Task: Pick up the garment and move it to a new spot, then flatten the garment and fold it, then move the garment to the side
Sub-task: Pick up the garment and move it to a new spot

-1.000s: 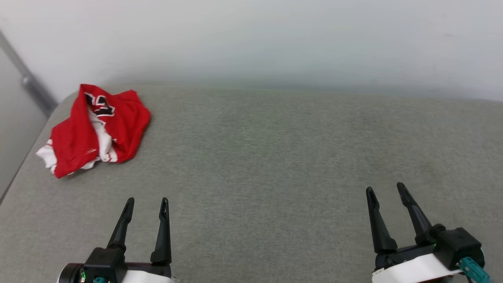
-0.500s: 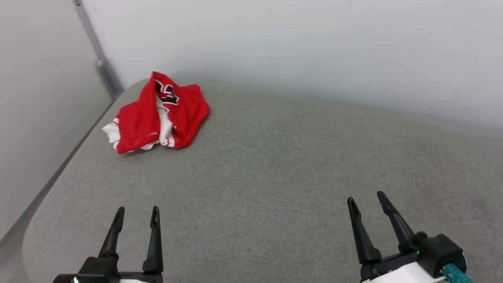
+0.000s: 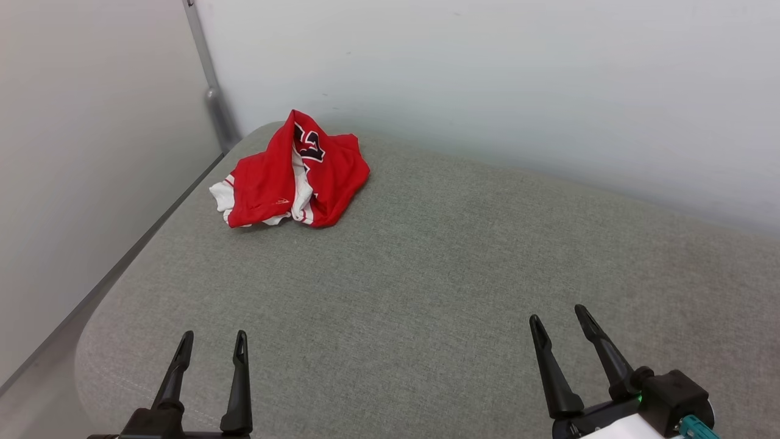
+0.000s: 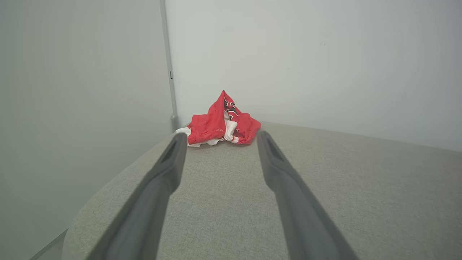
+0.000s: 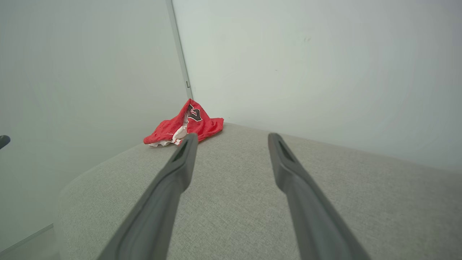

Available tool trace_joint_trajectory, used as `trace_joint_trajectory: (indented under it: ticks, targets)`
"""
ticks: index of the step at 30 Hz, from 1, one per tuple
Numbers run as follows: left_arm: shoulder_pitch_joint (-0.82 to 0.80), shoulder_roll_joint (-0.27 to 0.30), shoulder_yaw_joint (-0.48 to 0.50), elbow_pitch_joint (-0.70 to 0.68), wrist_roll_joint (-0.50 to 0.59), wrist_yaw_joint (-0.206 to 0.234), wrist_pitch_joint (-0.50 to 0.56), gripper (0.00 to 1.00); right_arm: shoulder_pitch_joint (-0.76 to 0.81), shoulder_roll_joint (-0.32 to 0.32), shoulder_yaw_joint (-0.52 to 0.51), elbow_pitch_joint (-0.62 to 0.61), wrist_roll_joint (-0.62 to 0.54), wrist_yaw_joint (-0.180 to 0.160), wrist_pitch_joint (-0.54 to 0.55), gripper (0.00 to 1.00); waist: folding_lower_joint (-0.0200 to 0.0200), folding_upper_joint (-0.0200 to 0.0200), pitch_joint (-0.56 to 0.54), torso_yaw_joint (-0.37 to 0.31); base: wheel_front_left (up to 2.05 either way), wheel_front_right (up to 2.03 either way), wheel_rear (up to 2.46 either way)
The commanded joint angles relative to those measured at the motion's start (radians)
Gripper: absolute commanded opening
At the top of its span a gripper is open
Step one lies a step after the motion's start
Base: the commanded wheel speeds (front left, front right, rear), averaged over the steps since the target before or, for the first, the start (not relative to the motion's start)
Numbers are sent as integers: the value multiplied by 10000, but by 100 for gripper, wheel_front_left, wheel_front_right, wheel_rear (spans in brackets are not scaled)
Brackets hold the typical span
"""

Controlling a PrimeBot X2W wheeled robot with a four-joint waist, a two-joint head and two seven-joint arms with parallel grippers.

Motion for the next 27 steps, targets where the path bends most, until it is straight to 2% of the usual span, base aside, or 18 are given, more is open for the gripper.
trace_joint_trajectory:
  ticks: [1, 17, 22, 24, 27]
  targets:
    - [93, -18, 31, -29, 42, -24, -28, 100, 101, -5, 17, 23, 56, -3, -21, 100, 0, 0, -9, 12, 0, 0, 0]
    - [130, -17, 40, -93, -50, 43, -28, 100, 39, -5, 99, 8, -30, -3, -21, 100, 0, 0, 101, -82, 0, 0, 0]
    - [-85, -17, 258, -48, -399, 32, -28, 100, -182, -5, 68, -114, -218, -3, -21, 100, 0, 0, 465, -280, 0, 0, 0]
    - [-260, -14, 397, 77, -927, -62, -28, 100, -255, -7, -10, -121, -380, -3, -21, 100, 0, 0, 723, -413, 0, 0, 0]
    - [-799, -20, 607, 92, -955, -280, -28, 100, -513, -8, -114, -195, -600, -3, -21, 100, 0, 0, 1258, -655, 0, 0, 0]
